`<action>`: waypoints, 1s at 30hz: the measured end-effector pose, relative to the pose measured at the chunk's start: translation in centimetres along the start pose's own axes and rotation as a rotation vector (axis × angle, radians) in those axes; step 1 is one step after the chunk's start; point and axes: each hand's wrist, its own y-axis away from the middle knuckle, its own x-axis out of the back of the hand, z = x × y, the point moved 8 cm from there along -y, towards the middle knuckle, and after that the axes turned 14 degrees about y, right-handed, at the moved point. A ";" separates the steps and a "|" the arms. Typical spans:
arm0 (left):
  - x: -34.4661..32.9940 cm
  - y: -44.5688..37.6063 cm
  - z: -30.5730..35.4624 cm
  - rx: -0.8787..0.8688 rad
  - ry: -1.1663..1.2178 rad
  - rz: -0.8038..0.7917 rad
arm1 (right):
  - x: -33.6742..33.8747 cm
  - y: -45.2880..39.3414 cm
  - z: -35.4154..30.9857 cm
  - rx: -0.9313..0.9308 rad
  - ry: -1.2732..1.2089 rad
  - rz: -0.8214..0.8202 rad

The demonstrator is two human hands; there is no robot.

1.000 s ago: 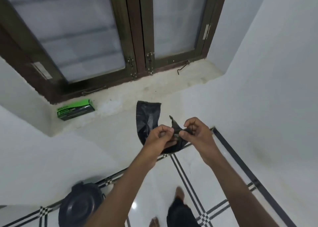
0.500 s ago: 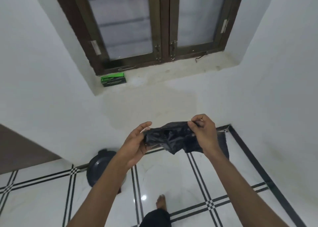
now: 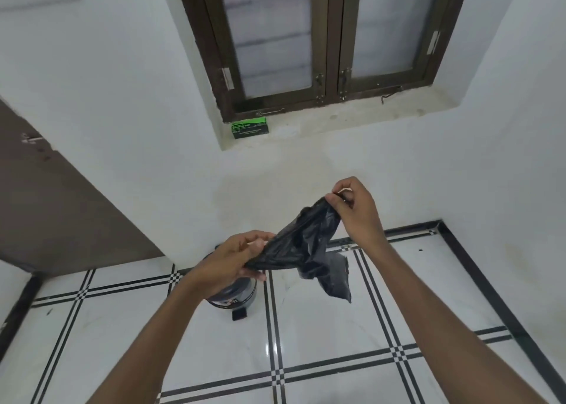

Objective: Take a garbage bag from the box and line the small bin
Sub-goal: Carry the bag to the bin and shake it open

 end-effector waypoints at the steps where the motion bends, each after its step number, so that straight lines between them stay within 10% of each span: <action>1: -0.1 0.7 0.1 0.020 -0.111 -0.047 | -0.7 0.0 -0.6 0.007 0.006 -0.018; 5: 1.3 3.2 1.3 -0.044 -0.417 0.003 | -4.6 1.1 -3.1 -0.032 0.018 -0.053; 15: 10.2 8.9 1.6 -0.224 0.230 0.579 | -18.3 8.9 -6.8 -0.191 -0.136 -0.418; 21: 15.6 12.8 1.5 -0.319 0.076 0.816 | -19.5 8.0 -8.3 -0.162 -0.102 -0.464; 30: 18.3 15.1 1.5 -0.391 -0.348 0.853 | -15.1 6.0 -9.2 -0.175 0.193 0.039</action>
